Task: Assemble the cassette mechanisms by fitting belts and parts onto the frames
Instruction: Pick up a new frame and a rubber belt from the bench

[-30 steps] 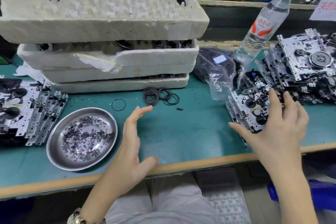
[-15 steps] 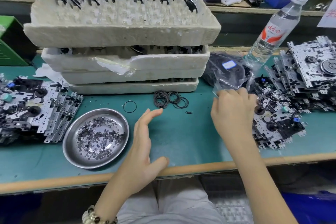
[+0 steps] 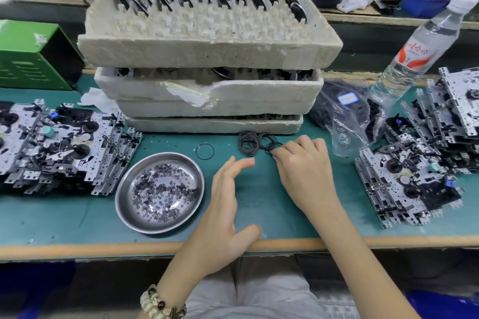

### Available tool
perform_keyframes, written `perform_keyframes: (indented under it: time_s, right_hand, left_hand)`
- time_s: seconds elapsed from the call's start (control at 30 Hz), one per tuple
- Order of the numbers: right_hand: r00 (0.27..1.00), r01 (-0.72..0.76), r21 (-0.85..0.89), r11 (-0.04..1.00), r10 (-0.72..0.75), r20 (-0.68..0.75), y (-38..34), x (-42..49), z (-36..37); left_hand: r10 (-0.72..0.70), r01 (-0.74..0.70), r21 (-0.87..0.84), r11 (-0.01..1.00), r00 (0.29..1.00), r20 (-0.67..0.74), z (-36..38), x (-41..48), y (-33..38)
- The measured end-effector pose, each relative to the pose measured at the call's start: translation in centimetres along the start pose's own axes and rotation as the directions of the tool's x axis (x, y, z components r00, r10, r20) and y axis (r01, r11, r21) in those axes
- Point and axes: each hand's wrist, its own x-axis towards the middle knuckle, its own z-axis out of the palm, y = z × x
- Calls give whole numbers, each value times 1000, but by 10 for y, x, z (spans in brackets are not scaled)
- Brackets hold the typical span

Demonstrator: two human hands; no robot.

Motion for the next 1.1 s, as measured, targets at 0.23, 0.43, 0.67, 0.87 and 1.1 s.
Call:
perform_keyframes:
  time_s: [0.23,0.43,0.67,0.87,1.1]
  right_hand:
    - [967,-171,295,940,218,-134,5,-6,-13]
    - [895,-253,600,759,420,-153,-3,-24,-32]
    - [925,-235,706,668,376,-48,-43,-59,-32]
    - [878,-326,733,597,479,-1,-41,-61,-27]
    - [865,-335,760,557,501,15,-39,-62,-28]
  left_hand:
    - [22,-22,-26,999,1000,-11,-1,0,2]
    - [247,-214,267,940,964,-99,-28,-10,18]
    - [362,183,889,419,865,-349,-113,-9,16]
    - [259,453,873,178,835,-486,-170,7,3]
    - [353,317,947,47,882,-312,-187,11,-4]
